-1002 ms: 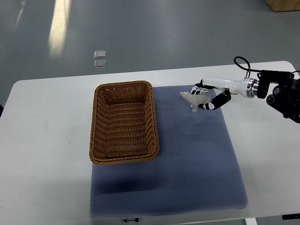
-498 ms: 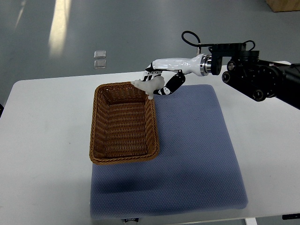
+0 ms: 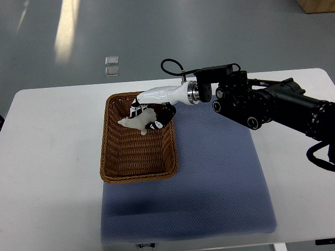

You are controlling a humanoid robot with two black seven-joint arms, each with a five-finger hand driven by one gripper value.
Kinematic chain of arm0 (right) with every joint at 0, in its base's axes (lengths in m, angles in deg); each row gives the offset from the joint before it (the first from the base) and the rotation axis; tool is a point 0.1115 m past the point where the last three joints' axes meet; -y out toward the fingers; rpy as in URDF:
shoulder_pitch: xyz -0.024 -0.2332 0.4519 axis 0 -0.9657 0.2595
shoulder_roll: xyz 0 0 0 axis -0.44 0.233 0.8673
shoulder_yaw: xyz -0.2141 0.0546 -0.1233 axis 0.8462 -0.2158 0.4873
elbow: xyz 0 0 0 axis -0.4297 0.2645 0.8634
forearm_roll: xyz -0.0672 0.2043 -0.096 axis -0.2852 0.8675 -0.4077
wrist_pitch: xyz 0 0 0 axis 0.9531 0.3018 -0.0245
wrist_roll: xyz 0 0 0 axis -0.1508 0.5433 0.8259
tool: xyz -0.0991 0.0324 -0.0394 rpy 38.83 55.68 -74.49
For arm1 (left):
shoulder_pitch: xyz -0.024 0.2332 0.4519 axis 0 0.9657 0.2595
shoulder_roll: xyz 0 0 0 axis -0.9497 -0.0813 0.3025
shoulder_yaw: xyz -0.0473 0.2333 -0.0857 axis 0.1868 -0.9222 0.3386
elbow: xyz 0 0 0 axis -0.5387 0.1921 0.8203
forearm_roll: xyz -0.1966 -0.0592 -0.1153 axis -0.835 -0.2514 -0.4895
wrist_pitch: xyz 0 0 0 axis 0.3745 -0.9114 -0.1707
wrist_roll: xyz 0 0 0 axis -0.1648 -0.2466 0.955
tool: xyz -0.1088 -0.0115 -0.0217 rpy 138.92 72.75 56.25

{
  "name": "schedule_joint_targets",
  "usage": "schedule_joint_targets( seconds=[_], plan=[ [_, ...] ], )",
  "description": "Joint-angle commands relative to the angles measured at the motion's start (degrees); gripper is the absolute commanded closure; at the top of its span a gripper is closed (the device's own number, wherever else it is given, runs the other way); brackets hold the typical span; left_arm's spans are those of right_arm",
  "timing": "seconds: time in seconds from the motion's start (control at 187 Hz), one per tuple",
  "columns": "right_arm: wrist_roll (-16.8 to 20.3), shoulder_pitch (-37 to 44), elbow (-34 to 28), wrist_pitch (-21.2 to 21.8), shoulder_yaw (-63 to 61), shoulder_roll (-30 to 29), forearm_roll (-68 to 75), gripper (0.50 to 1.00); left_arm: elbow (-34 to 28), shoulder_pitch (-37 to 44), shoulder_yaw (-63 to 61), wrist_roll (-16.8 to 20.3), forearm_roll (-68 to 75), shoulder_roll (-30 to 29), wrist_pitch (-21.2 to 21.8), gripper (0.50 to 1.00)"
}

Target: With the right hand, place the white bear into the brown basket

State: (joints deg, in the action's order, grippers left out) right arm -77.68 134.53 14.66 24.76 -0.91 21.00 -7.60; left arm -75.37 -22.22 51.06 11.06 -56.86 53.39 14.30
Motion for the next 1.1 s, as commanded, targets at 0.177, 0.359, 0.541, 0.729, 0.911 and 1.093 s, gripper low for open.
schedule_joint_targets(
  seconds=[0.177, 0.359, 0.541, 0.729, 0.911, 1.093],
  plan=[
    [0.00, -0.06, 0.38, -0.64, 0.09, 0.06, -0.02, 0.705, 0.10, 0.02, 0.00, -0.01, 0.00, 0.00, 0.01, 0.500],
    [0.00, -0.06, 0.38, -1.60, -0.08, 0.24, 0.06, 0.679, 0.19, 0.02, 0.00, -0.01, 0.09, 0.00, 0.01, 0.500],
    [0.00, -0.32, 0.73, -4.16, -1.40, 1.38, 1.21, 0.677, 0.19, 0.02, 0.00, -0.01, 0.00, 0.00, -0.08, 0.500],
    [1.05, -4.45, 2.49, -9.07, -9.39, 3.22, 5.60, 0.662, 0.19, 0.02, 0.00, -0.01, 0.00, 0.00, 0.01, 0.500],
    [5.01, -10.17, 3.55, -12.77, -21.35, 6.39, 17.20, 0.648, 0.28, 0.02, 0.00, 0.08, 0.00, 0.00, 0.01, 0.500],
    [11.51, -17.02, 4.42, -14.44, -30.93, 7.71, 36.35, 0.579, 0.28, 0.02, 0.00, -0.01, 0.00, 0.00, -0.08, 0.500]
  ],
)
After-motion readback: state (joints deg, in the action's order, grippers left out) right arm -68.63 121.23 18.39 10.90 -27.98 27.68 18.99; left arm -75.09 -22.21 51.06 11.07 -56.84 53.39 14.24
